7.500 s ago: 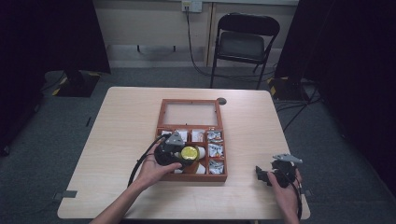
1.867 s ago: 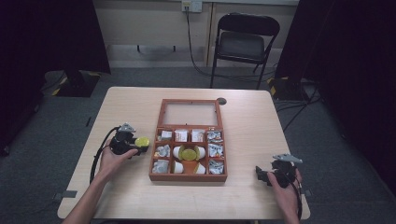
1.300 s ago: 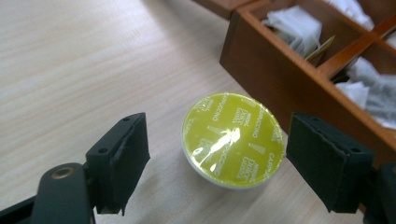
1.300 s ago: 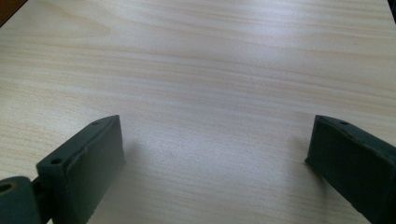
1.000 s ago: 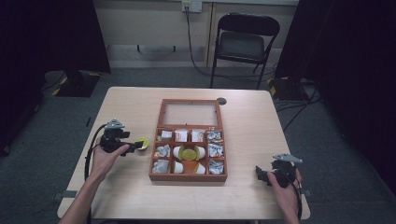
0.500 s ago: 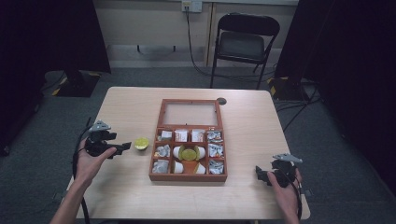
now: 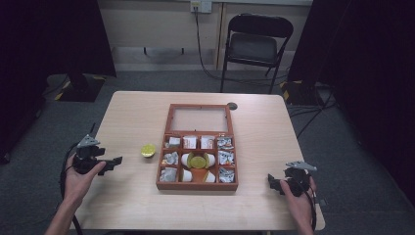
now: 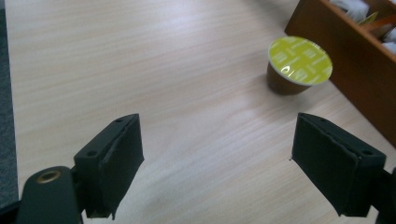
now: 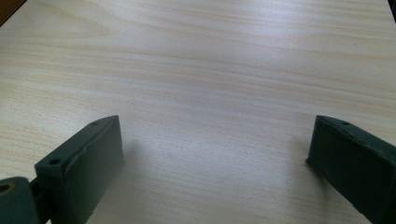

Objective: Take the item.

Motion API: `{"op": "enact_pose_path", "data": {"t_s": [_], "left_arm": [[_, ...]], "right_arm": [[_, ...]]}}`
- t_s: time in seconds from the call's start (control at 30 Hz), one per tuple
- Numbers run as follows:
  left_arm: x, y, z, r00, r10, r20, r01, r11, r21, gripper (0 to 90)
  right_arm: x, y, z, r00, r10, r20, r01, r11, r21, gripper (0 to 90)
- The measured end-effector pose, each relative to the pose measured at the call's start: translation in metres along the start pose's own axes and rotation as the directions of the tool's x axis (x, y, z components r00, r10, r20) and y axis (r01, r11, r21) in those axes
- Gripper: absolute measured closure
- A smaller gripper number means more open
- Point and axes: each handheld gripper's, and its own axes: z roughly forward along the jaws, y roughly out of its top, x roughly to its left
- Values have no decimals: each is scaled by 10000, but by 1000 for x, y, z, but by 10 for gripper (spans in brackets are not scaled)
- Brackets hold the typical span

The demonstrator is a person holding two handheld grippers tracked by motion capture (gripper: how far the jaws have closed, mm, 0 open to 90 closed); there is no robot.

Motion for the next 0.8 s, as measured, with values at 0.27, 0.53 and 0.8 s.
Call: {"op": "enact_pose_path", "data": {"t_s": [0.27,0.53,0.8], "left_arm": [[12,-20,17,9935,-38,-1134,153,9948,1006,166],[22,-30,20,9822,-531,-1803,741,9910,1118,180],[24,-40,23,9792,-621,-1930,691,9972,297,85]], "right_arm": [[0,0,0,10000,-6,-7,6,10000,0,25],[0,0,0,10000,-15,-14,15,10000,1,25],[0,0,0,10000,-13,-8,13,10000,1,25]]}}
